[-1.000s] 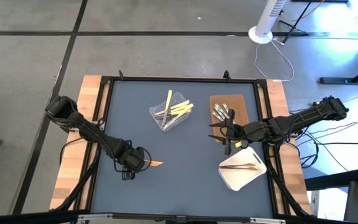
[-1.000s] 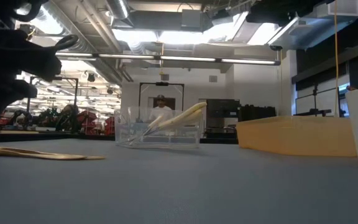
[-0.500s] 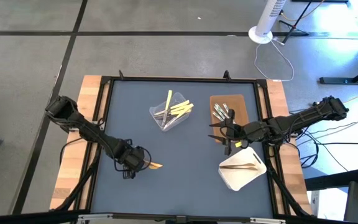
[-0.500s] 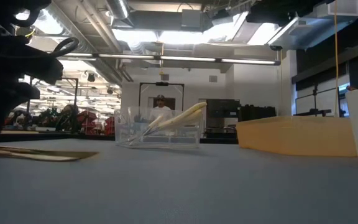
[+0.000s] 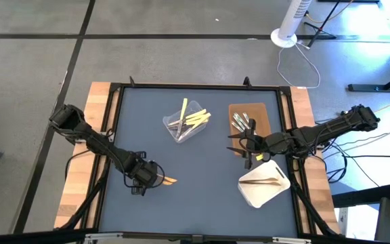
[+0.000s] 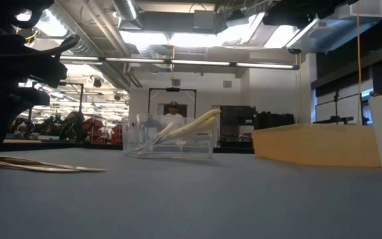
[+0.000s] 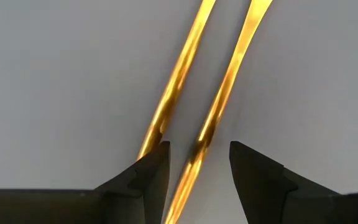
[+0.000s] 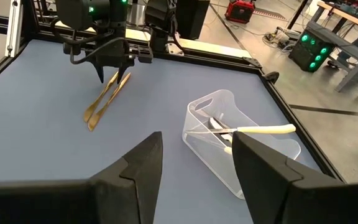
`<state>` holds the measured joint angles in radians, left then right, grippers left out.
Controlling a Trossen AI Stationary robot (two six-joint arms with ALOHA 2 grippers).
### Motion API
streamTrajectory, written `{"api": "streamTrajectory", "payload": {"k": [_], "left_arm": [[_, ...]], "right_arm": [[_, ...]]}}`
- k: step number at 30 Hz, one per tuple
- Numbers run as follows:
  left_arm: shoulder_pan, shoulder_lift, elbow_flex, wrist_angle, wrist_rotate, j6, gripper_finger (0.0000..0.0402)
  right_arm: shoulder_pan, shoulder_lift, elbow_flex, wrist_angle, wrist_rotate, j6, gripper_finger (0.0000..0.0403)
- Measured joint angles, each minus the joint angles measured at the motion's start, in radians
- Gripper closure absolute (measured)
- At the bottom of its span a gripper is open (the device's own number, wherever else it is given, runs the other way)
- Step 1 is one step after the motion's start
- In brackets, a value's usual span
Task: Sort silverware by color (type)
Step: Put the gold knife into the white bin
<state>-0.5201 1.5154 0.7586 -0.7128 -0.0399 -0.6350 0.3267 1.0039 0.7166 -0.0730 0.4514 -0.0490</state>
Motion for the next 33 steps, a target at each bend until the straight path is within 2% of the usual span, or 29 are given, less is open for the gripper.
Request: {"api": "streamTrajectory", "payload": {"k": [22, 33], "left_arm": [[-0.003, 0.001, -0.034, 0.018, 0.001, 0.014, 0.0243], [-0.003, 0.002, -0.035, 0.018, -0.002, 0.018, 0.0306]], "right_arm": [[0.000, 0.000, 0.000, 0.000, 0.000, 0.000, 0.0219], [0.000, 0.000, 0.000, 0.000, 0.000, 0.000, 0.0219]]}}
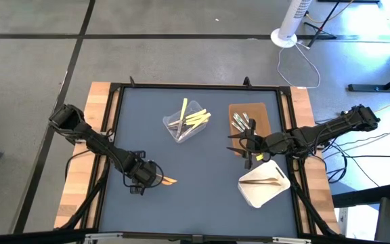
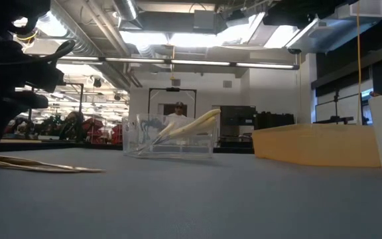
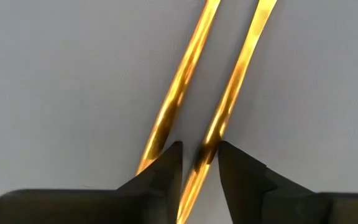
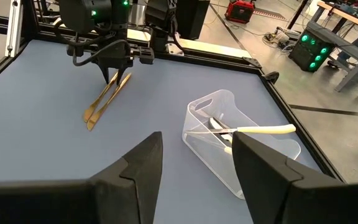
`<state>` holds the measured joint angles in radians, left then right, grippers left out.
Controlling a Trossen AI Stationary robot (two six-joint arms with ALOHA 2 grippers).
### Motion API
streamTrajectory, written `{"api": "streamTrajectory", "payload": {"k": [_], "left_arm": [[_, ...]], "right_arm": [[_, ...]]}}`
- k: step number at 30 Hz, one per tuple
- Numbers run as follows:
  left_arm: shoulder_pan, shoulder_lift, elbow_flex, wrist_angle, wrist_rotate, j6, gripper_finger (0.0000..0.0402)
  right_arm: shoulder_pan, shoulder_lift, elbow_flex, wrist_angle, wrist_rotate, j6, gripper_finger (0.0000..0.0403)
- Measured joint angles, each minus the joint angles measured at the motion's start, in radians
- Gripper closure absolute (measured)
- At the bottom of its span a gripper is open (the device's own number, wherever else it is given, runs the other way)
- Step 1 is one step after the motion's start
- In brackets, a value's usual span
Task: Sort silverware by color (type)
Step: Put the gold knife into the white bin
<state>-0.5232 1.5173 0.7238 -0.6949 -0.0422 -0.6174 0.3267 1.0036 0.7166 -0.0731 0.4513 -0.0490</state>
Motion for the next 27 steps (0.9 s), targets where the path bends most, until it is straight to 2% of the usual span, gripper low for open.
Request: {"api": "streamTrajectory", "payload": {"k": [14, 27], "left_arm": [[0.000, 0.001, 0.000, 0.000, -0.001, 0.001, 0.0378], [0.000, 0.002, 0.004, -0.001, 0.001, 0.001, 0.0382]], "right_arm": [[0.000, 0.000, 0.000, 0.000, 0.000, 0.000, 0.0219], [0.000, 0.000, 0.000, 0.000, 0.000, 0.000, 0.0219]]}}
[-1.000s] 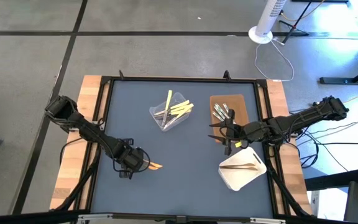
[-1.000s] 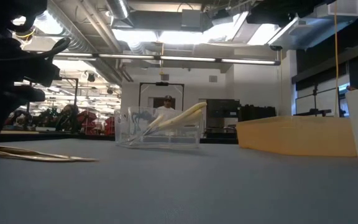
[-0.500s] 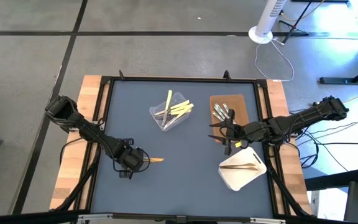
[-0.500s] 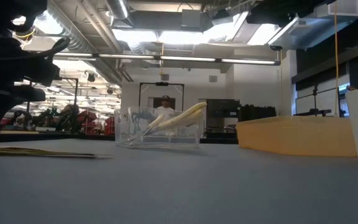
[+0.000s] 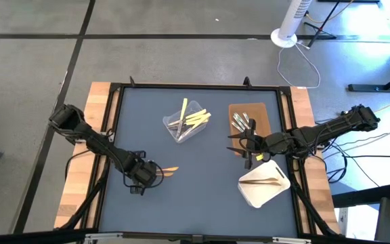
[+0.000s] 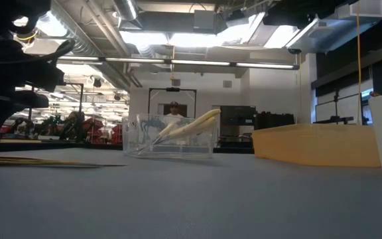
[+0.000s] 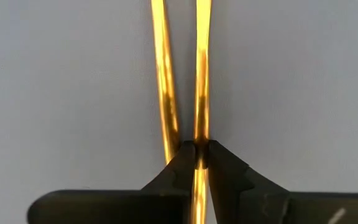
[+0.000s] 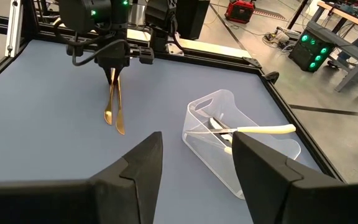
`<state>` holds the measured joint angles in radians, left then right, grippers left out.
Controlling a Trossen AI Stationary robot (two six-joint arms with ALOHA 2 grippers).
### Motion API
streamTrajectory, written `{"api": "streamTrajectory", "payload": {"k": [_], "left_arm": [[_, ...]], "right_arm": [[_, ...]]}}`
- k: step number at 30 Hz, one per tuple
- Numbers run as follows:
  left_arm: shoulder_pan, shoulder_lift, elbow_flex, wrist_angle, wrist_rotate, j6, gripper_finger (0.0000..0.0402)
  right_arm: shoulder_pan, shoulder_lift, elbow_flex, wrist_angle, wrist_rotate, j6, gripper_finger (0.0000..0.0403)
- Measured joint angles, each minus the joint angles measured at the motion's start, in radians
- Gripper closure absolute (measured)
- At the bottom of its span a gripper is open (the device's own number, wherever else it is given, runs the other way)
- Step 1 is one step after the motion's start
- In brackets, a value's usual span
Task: Sort silverware by color (type)
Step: Put the gold knife into the white bin
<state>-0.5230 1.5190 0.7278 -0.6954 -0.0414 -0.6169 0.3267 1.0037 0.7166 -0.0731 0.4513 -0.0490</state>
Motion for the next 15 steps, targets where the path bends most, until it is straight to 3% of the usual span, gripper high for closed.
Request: {"api": "streamTrajectory", "payload": {"k": [15], "left_arm": [[0.041, 0.004, 0.119, 0.016, 0.008, -0.001, 0.0384]], "right_arm": [[0.000, 0.000, 0.000, 0.000, 0.000, 0.000, 0.0219]]}}
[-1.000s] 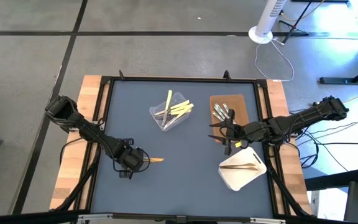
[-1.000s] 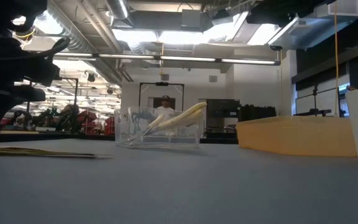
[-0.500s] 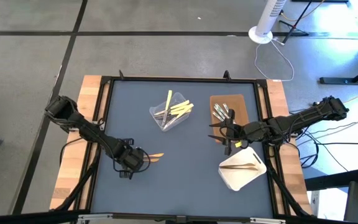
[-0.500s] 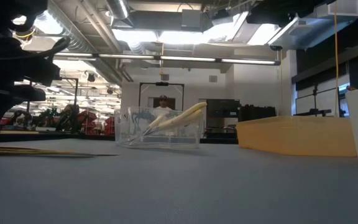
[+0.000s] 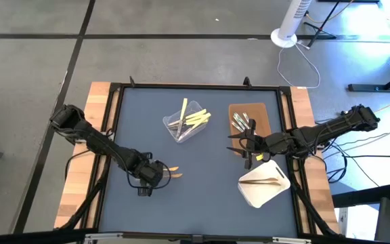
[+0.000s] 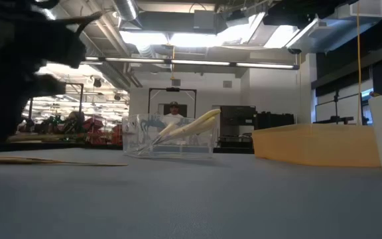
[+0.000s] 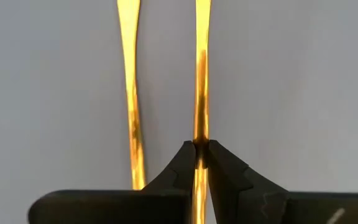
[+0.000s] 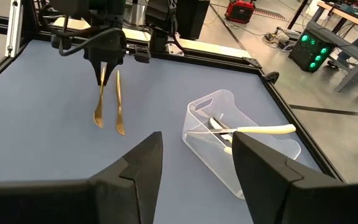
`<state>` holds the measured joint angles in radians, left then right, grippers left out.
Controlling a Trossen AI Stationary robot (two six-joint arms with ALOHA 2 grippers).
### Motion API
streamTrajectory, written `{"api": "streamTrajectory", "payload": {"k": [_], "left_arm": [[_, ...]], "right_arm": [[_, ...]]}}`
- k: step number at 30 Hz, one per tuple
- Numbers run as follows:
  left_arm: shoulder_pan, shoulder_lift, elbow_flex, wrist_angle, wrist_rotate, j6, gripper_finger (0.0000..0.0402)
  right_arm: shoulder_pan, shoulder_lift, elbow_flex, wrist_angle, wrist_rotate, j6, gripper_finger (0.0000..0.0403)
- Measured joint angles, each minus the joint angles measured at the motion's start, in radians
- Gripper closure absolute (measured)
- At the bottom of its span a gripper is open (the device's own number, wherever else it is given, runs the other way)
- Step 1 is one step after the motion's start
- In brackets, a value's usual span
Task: Sort silverware by color (type)
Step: Put the gold knife into the white bin
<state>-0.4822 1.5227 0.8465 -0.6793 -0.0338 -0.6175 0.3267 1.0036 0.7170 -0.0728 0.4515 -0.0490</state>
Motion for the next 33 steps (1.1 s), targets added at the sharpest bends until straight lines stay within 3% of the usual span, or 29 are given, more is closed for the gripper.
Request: {"api": "streamTrajectory", "payload": {"k": [11, 18, 23, 27, 33], "left_arm": [[0.104, -0.002, 0.078, 0.137, 0.073, -0.054, 0.0384], [0.198, -0.003, 0.105, 0.272, 0.142, -0.120, 0.0380], [0.260, -0.003, 0.105, 0.383, 0.191, -0.143, 0.0380], [0.299, -0.003, 0.105, 0.454, 0.230, -0.155, 0.0381], [0.339, -0.003, 0.105, 0.495, 0.239, -0.231, 0.0381]], "right_arm": [[0.000, 0.000, 0.000, 0.001, -0.004, 0.000, 0.0219], [0.000, 0.000, 0.000, 0.005, -0.130, -0.001, 0.0219], [0.000, 0.012, 0.000, 0.053, -0.158, -0.014, 0.0219], [0.000, 0.056, 0.000, 0.119, -0.163, -0.087, 0.0219], [0.000, 0.153, 0.000, 0.241, -0.268, -0.205, 0.0219]]}}
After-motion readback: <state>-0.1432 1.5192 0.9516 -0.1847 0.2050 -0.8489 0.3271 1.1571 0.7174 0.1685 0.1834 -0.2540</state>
